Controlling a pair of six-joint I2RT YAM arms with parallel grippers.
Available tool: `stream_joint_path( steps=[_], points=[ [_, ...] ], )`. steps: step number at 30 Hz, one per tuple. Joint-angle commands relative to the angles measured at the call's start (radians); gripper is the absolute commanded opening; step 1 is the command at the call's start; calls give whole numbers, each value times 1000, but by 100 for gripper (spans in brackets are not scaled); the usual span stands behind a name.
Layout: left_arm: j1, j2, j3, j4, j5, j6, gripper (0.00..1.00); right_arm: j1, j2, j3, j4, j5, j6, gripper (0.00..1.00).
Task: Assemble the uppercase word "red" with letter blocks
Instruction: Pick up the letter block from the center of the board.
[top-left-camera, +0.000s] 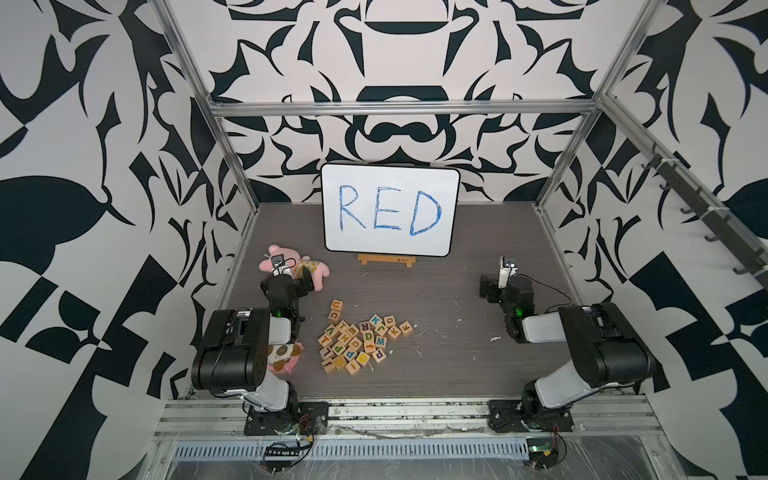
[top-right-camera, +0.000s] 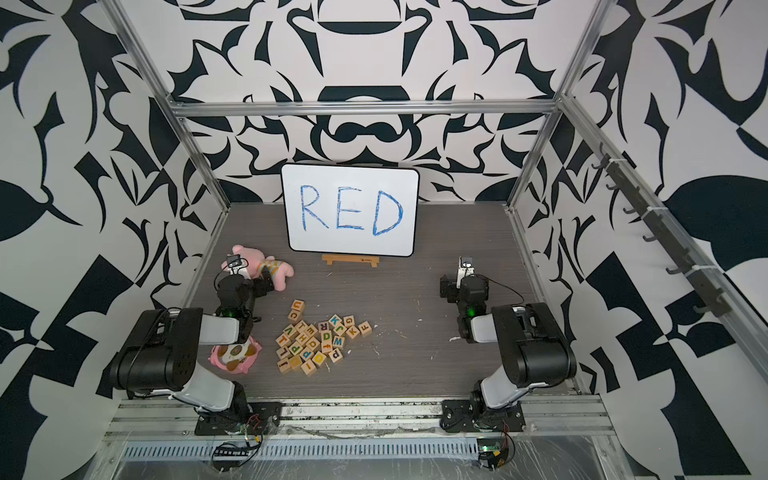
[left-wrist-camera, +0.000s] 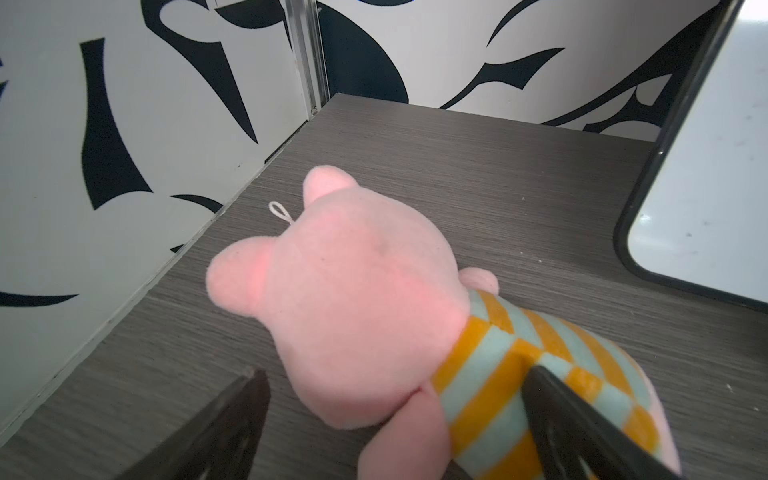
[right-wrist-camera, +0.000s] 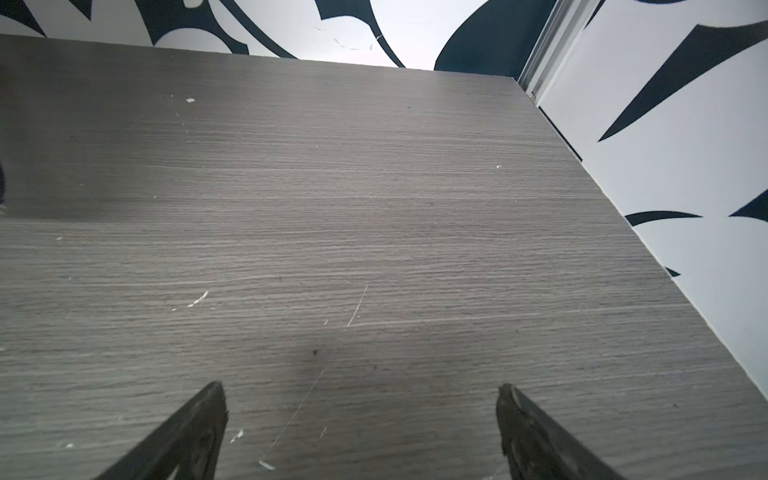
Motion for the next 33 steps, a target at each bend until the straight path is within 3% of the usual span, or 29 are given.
stream_joint_path(
  steps=[1,30,33],
  points=[
    [4,-3,15,-25,18,17,99,4,-15,17,24,15,10,100],
    [4,-4,15,-24,22,18,100,4,-22,17,25,0,2,100],
    [8,-15,20,-26,28,21,99,4,-73,3,11,50,17,100]
  ],
)
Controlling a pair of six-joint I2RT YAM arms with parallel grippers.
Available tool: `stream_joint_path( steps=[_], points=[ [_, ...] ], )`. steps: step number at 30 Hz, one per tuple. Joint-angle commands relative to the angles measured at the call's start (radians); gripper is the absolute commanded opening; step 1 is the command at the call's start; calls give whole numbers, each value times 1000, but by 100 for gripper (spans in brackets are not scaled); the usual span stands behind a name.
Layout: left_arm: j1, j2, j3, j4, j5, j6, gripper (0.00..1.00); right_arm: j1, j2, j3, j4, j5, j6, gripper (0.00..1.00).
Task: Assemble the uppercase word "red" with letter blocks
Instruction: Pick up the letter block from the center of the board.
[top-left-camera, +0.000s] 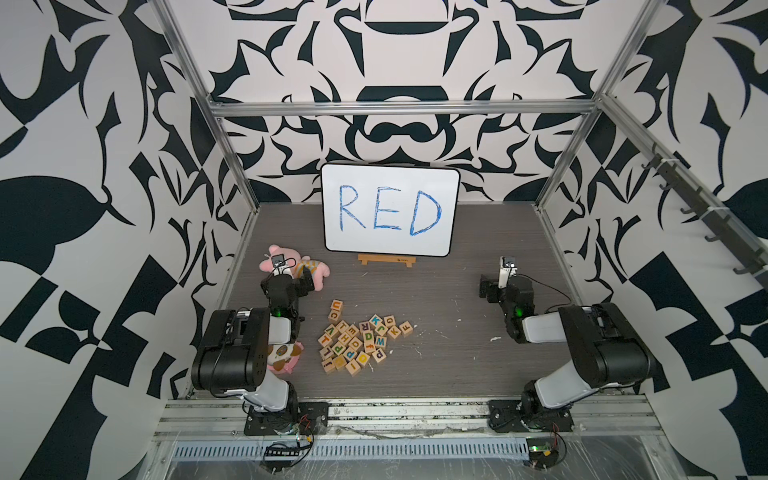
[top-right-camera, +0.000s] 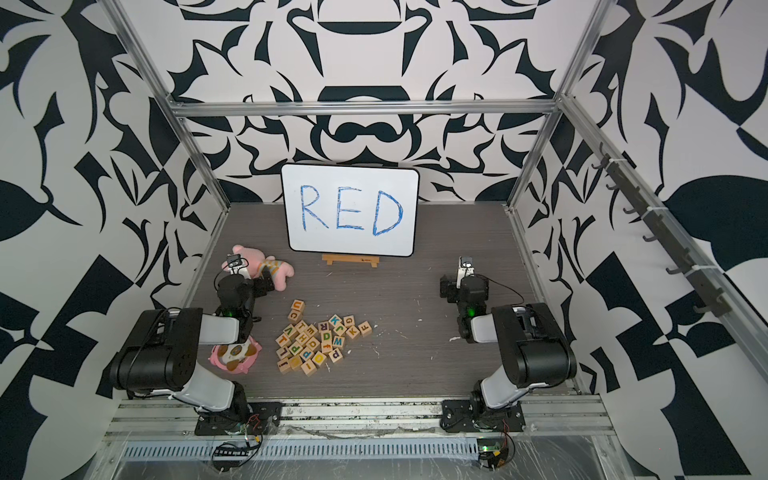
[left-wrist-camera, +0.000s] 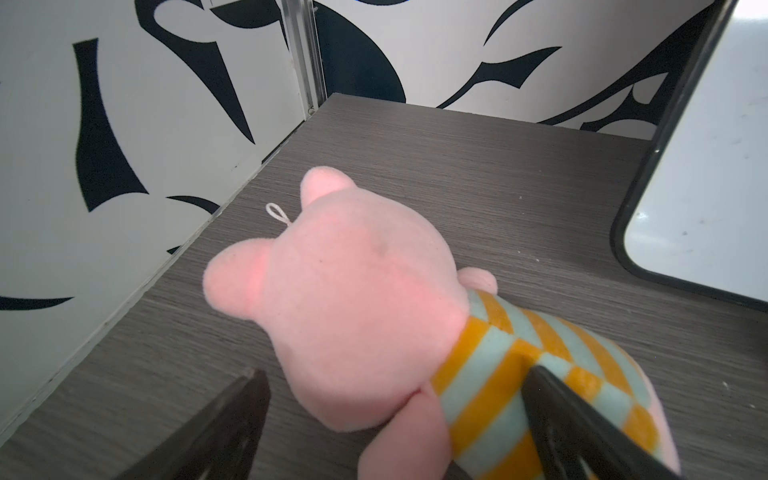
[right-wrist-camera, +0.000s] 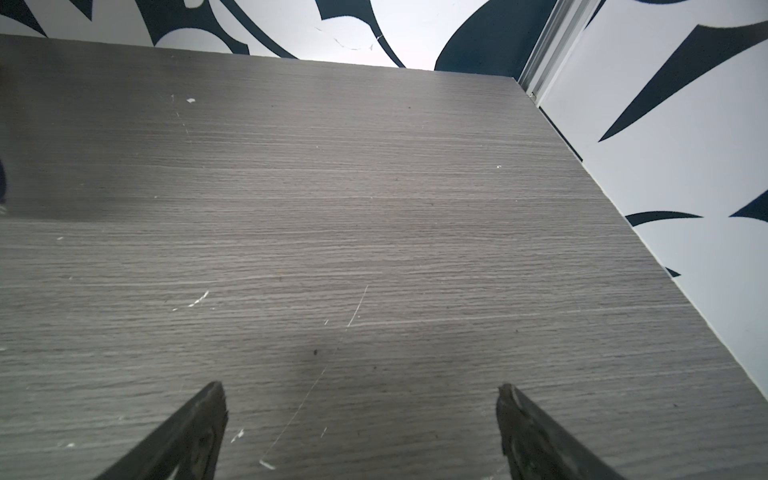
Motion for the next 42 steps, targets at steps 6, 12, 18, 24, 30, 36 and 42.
stream_joint_path(
  steps=[6,12,18,24,30,36,42],
  points=[
    [2,-347,134,-493,-27,-77,100,4,-327,107,-416,173,172,100],
    [6,-644,143,-793,-74,-558,100,-104,-495,203,-815,-52,548,100],
    [15,-842,143,-1022,11,-752,99,-209,-628,231,-995,-141,662,95],
    [15,-892,245,-1312,213,-750,100,-216,-727,284,-1139,-272,652,89],
    [10,-825,343,-1470,433,-720,95,-216,-770,322,-1183,-472,642,83],
    [-109,-753,398,-1512,501,-759,97,-197,-780,388,-1291,-543,613,83],
    [-376,-676,448,-1542,315,-844,97,-57,-792,427,-1336,-511,606,82]
  ],
)
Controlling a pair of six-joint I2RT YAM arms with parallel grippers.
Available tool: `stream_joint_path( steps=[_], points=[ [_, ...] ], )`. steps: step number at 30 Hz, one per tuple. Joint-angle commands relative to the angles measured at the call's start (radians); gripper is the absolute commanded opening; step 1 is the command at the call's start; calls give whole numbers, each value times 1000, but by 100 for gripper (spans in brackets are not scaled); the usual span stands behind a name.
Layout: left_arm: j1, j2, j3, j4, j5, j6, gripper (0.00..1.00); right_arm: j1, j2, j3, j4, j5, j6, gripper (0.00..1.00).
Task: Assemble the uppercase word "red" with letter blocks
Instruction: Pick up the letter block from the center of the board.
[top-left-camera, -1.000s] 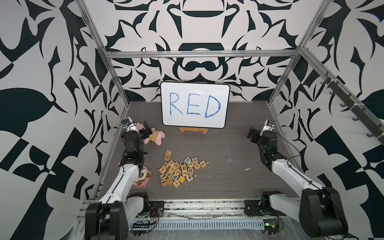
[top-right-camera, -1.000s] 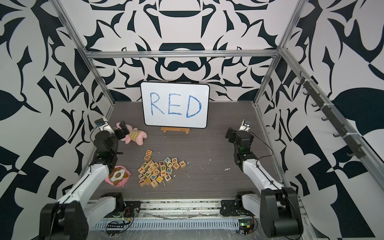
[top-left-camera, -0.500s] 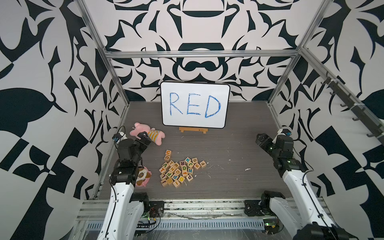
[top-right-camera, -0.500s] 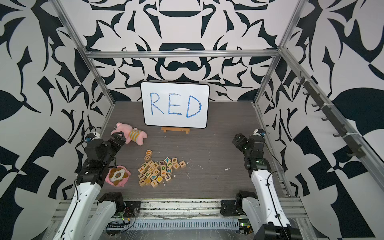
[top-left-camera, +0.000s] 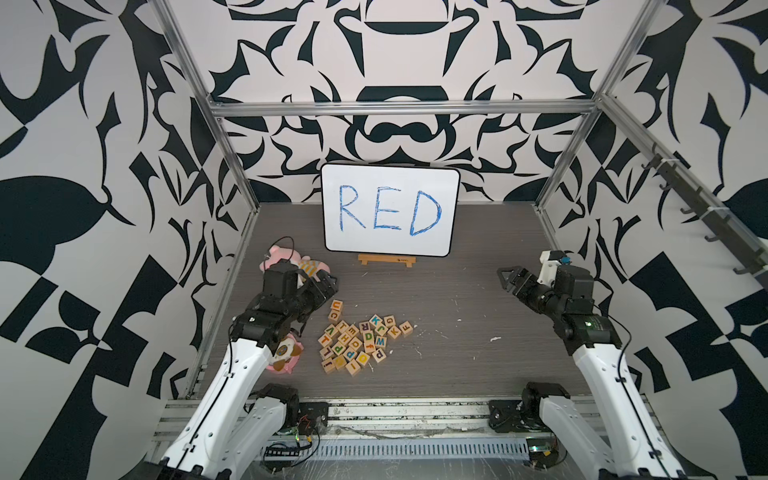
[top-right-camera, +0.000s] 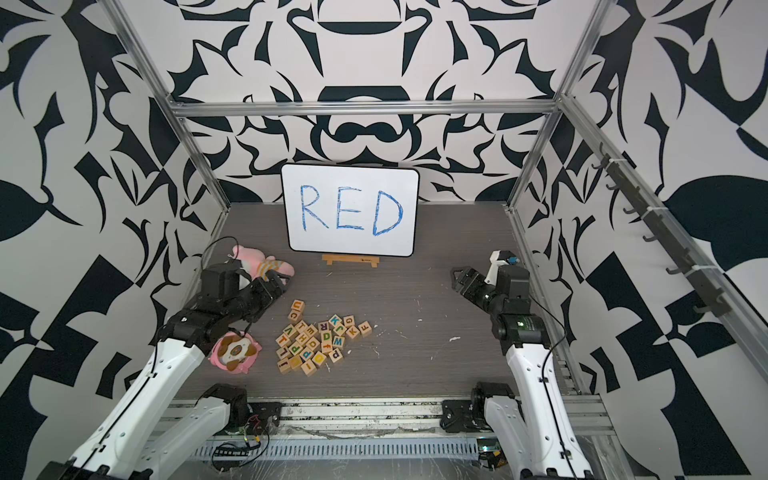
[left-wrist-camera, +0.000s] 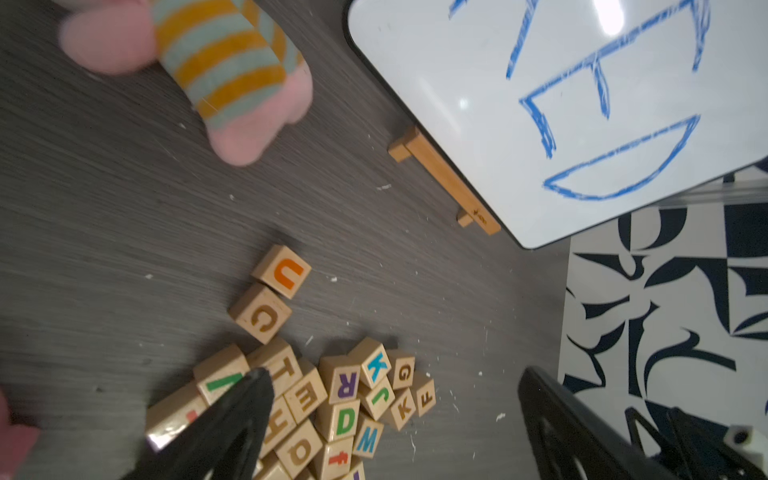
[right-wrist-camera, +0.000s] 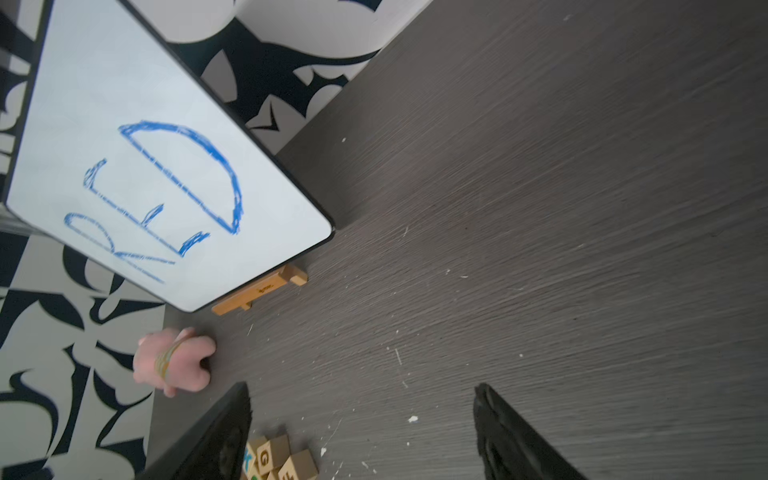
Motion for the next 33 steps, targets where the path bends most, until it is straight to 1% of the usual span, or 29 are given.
stream_joint_path(
  steps=[1,4,6,8,9,10,13,15,16,19,21,24,28,29,31,32,33],
  points=[
    [-111,30,44,-61,-90,-63,97,100,-27,44,-35,17,-17,82],
    [-170,59,71,-127,-130,-99,97,206,-39,15,-34,56,19,81],
    [-183,64,67,-147,-151,-128,97,271,-39,-21,-6,36,47,78],
    [-183,53,49,-146,-169,-143,99,346,-32,-42,-3,60,57,75],
    [-183,38,34,-150,-209,-159,100,389,-27,-45,-13,95,60,75],
    [-183,17,19,-164,-275,-198,100,435,-21,-46,-17,133,62,75],
    [-183,-53,-30,-206,-453,-343,100,549,5,-44,-8,209,69,75],
    [-182,-96,-65,-188,-495,-391,100,614,36,-35,4,246,72,75],
    [-183,-117,-84,-157,-488,-386,98,651,53,-31,13,276,75,75],
    [-182,-136,-112,-96,-430,-368,97,747,119,-26,65,339,76,75],
    [-183,-121,-101,-115,-419,-370,97,794,172,-12,85,363,78,75],
    [-183,-92,-76,-148,-434,-354,97,844,240,17,96,413,83,74],
    [-182,-58,-70,-140,-412,-354,96,875,274,6,159,436,96,72],
    [-182,-47,-67,-141,-401,-348,96,878,282,11,158,438,96,72],
    [-182,-18,-56,-140,-383,-328,96,883,297,29,136,447,95,67],
    [-182,-6,-53,-140,-377,-322,95,885,304,35,127,454,97,66],
    [-182,7,-52,-135,-371,-309,93,890,310,39,119,459,97,66]
  ],
)
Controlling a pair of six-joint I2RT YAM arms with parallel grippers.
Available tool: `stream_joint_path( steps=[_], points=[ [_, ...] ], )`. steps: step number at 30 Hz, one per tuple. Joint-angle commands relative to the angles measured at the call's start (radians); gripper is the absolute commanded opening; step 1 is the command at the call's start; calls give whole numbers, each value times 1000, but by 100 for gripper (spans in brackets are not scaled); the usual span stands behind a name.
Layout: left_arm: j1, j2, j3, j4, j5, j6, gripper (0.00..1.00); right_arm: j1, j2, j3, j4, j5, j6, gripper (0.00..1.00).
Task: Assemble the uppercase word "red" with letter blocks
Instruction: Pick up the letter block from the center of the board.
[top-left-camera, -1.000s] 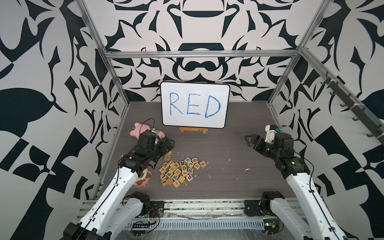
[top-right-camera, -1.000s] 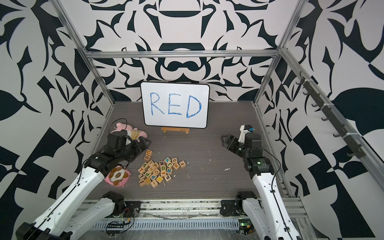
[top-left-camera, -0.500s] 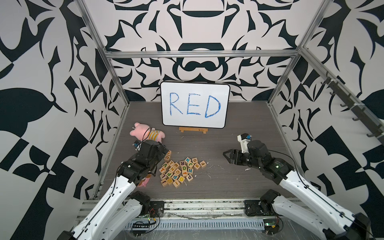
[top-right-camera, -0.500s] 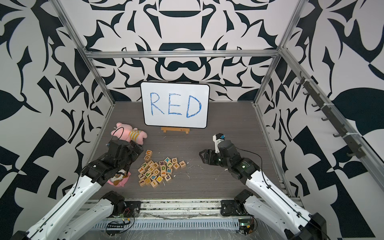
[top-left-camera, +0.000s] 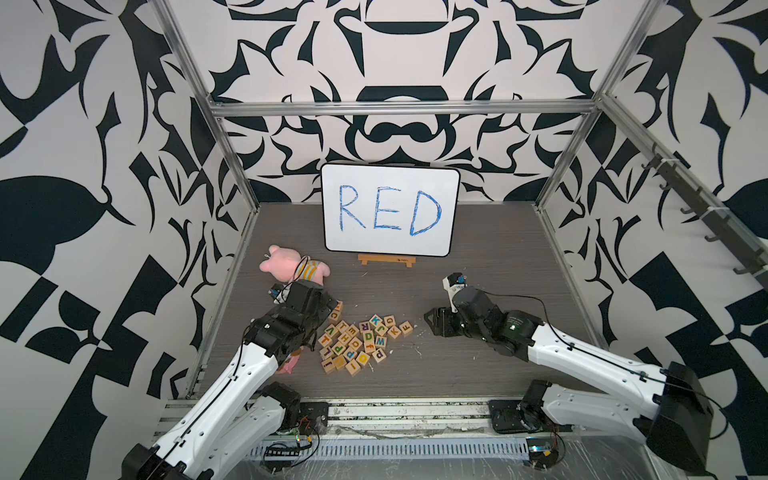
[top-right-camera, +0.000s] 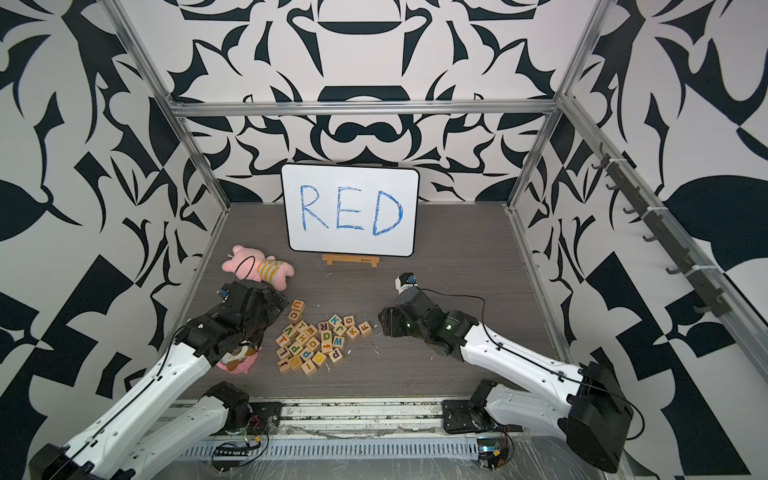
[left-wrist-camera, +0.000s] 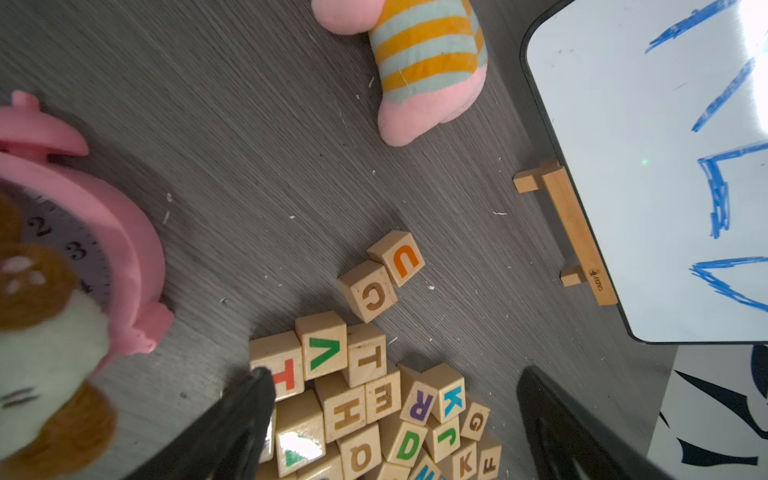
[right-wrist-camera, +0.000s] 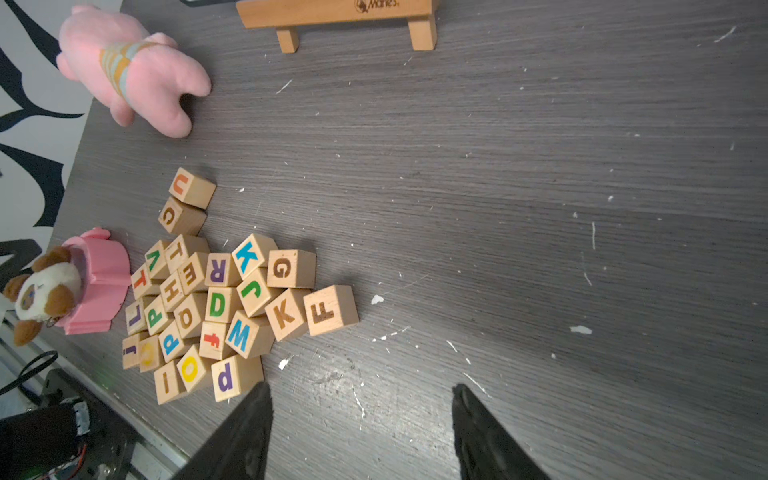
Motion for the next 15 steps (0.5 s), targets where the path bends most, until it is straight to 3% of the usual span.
stream_joint_path(
  steps=[1,5,10,15],
  points=[
    [-1,36,30,14,39,49,90,12,9,56,13,54,10,66],
    [-1,79,41,49,111,152,86,16,17,61,-3,72,10,66],
    [-2,140,105,22,225,374,77,19,0,56,-19,136,-21,66],
    [-49,188,153,-12,247,514,66,18,-46,48,-52,205,-60,66]
  ],
)
